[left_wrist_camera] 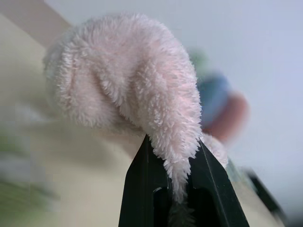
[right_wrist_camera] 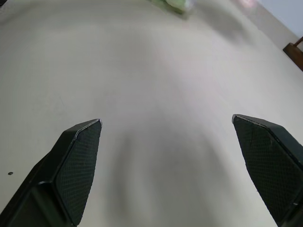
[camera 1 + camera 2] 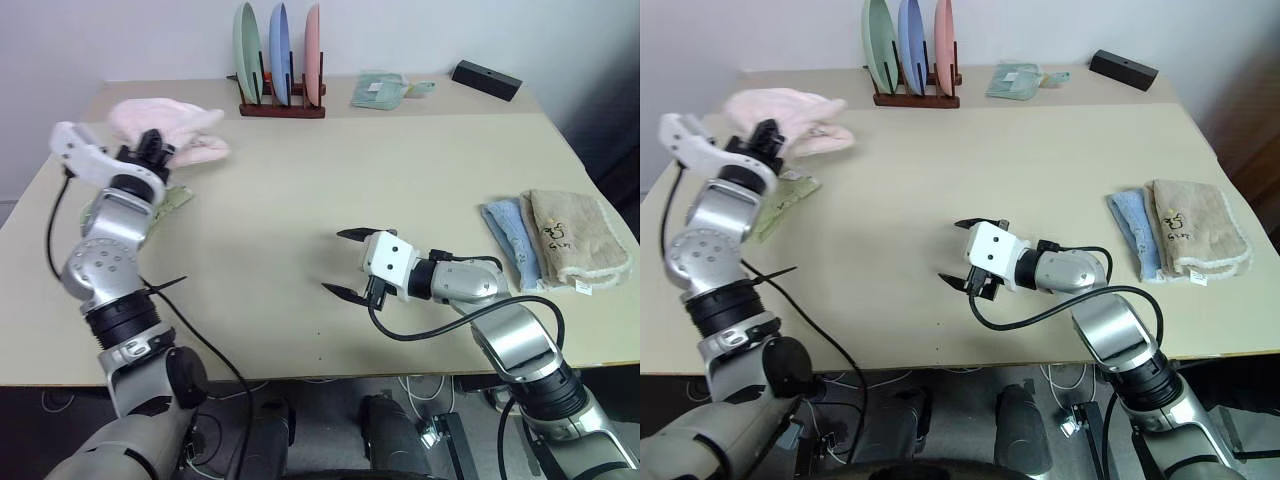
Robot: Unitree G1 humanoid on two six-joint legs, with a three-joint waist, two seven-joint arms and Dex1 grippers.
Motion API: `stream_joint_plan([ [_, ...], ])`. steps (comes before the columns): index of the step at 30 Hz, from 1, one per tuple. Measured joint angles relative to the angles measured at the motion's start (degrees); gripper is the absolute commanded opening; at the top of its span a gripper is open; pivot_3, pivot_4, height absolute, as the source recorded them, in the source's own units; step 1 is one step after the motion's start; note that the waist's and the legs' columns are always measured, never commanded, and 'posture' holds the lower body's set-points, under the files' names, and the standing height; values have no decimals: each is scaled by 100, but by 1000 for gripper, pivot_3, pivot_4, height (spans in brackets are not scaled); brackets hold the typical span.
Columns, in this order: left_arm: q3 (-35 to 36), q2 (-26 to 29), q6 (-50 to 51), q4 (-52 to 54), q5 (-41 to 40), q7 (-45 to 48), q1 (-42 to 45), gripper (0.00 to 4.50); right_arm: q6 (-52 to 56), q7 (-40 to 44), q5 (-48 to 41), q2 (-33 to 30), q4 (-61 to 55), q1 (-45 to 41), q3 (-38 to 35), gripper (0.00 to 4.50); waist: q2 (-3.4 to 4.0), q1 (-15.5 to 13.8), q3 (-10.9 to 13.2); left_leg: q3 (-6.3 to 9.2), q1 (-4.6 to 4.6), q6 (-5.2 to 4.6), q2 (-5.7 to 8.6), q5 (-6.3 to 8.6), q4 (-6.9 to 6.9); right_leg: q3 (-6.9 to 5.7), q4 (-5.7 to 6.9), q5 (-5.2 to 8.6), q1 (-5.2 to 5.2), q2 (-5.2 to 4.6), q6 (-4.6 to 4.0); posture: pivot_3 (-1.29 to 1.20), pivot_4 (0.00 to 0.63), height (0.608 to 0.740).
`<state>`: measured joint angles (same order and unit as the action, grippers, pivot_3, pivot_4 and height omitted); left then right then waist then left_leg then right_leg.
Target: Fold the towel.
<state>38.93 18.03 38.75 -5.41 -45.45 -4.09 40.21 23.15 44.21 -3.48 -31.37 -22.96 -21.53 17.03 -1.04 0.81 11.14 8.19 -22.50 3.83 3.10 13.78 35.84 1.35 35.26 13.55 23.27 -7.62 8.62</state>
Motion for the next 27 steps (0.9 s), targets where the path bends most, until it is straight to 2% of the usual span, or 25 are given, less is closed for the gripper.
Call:
stream_joint_plan([
  [3,58,338,-37,-297,110,144,-460,56,-24,-1,4,5,-1,31,6,4500,-1,-10,0,0,0,0,1,0,4,0,0,-1,-4,0,1,0,150,740],
  [4,142,339,-34,-376,89,149,-590,365,-33,-1,5,6,-1,38,7,4500,-1,-19,0,1,0,0,1,0,6,0,0,-1,-5,0,1,0,150,740],
  [7,496,205,-28,-539,-170,54,-871,1515,-87,-1,40,-2,0,57,12,4500,-8,-16,0,2,0,0,0,0,9,0,1,-1,-6,0,1,0,150,740],
  [12,514,113,-35,-414,-258,-61,-1289,4194,-151,15,105,-31,2,129,12,4500,-9,-13,0,2,0,0,-1,0,8,0,5,-1,-4,0,1,0,150,740],
  [13,515,111,-36,-344,-265,-118,-1308,4455,-172,21,109,-38,4,154,12,4500,-10,-13,0,2,0,0,-1,0,8,0,5,-1,-4,0,1,0,150,740],
  [20,546,162,-214,212,-255,-349,-1637,4455,-277,116,123,-125,81,176,-4,4500,-10,11,0,2,1,0,-3,0,6,0,7,-2,-2,1,0,0,150,740],
  [24,458,687,-424,640,-113,20,-2016,4455,-244,124,-9,-141,102,181,-280,4500,-11,2,1,0,0,1,-3,0,6,0,7,-1,-1,1,-1,0,150,740],
  [27,-172,1124,-428,1208,141,648,-2227,4455,-151,120,-197,-155,134,233,-618,4500,-12,-87,0,0,0,0,2,1,9,0,0,0,-11,-2,-3,0,150,740],
])
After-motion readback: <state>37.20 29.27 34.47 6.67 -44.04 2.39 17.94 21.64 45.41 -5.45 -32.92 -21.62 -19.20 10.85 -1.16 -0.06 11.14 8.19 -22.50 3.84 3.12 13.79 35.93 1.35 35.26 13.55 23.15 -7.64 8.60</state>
